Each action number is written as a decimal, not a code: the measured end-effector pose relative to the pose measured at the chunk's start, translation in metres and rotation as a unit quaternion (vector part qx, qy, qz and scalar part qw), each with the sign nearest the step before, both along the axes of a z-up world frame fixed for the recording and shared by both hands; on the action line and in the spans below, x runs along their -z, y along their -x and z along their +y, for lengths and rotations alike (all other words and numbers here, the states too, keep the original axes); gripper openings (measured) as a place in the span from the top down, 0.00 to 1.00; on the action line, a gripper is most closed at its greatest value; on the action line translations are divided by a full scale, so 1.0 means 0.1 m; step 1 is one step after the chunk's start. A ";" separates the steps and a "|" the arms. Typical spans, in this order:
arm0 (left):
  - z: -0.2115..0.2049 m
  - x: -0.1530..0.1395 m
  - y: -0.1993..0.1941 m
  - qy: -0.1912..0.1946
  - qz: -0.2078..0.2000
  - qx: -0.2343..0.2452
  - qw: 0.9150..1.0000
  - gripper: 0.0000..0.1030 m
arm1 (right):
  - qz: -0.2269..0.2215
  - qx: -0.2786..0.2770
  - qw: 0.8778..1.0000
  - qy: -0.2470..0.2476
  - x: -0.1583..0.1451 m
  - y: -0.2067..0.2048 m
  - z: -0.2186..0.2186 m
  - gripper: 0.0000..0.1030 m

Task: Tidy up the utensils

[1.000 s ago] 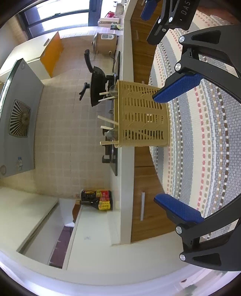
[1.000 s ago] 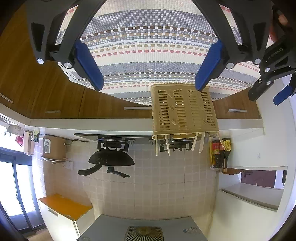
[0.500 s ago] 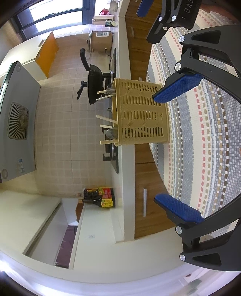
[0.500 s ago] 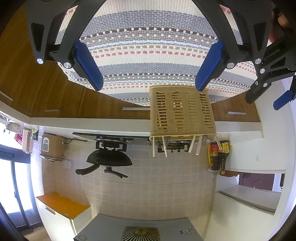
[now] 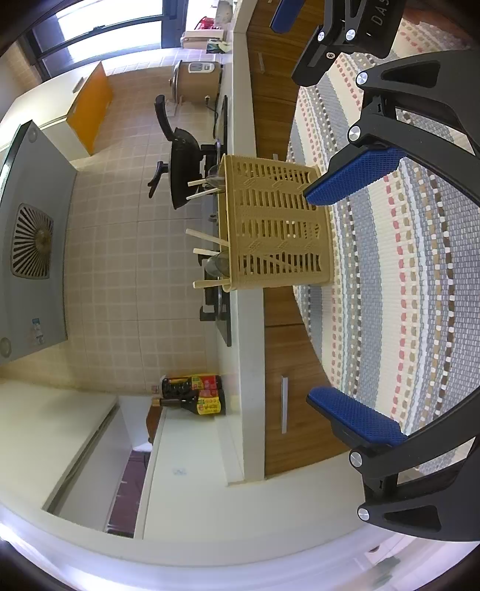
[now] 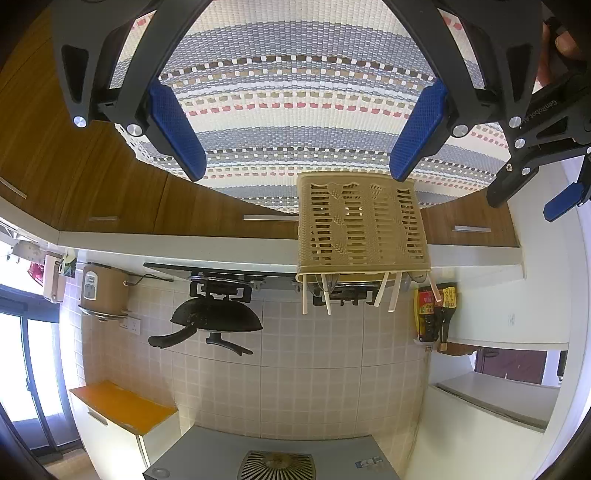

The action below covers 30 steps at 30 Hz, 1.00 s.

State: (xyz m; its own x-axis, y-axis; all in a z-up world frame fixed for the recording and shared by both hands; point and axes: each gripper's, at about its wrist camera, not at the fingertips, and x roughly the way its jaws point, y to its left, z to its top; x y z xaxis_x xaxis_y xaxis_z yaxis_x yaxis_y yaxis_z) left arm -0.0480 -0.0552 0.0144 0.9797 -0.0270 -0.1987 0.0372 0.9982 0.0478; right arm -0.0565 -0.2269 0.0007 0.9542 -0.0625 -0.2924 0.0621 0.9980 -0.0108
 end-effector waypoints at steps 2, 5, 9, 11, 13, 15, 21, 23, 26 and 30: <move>0.00 0.00 0.00 0.000 0.001 0.000 1.000 0.07 | 0.001 0.000 1.000 0.000 0.00 0.00 0.00 0.08; 0.00 0.01 0.00 0.000 0.001 0.000 1.000 0.07 | 0.004 0.000 1.000 -0.001 0.01 -0.01 0.00 0.08; 0.00 0.01 -0.01 0.001 0.001 0.000 1.000 0.07 | 0.004 0.000 1.000 0.001 0.01 -0.01 0.00 0.08; 0.00 0.01 0.00 0.001 0.002 0.000 1.000 0.07 | 0.005 -0.001 1.000 0.000 0.01 -0.01 0.00 0.08; 0.00 0.01 0.00 0.001 0.003 0.001 1.000 0.07 | 0.004 0.000 1.000 0.000 0.01 -0.01 0.00 0.08; 0.00 0.01 -0.01 0.001 0.003 0.001 1.000 0.07 | 0.005 0.000 1.000 -0.001 0.02 -0.01 0.00 0.08; 0.00 0.01 -0.02 0.000 0.005 0.001 1.000 0.07 | 0.006 0.001 1.000 -0.001 0.01 -0.01 0.00 0.08; 0.00 0.01 -0.02 0.001 0.006 0.001 1.000 0.07 | 0.006 0.001 1.000 -0.001 0.01 -0.01 0.00 0.08; 0.01 0.01 -0.03 0.002 0.008 0.001 1.000 0.07 | 0.006 0.002 1.000 -0.001 0.01 -0.01 0.00 0.08; 0.01 0.01 -0.03 0.003 0.007 0.000 1.000 0.07 | 0.006 0.002 1.000 -0.002 0.01 -0.01 0.00 0.08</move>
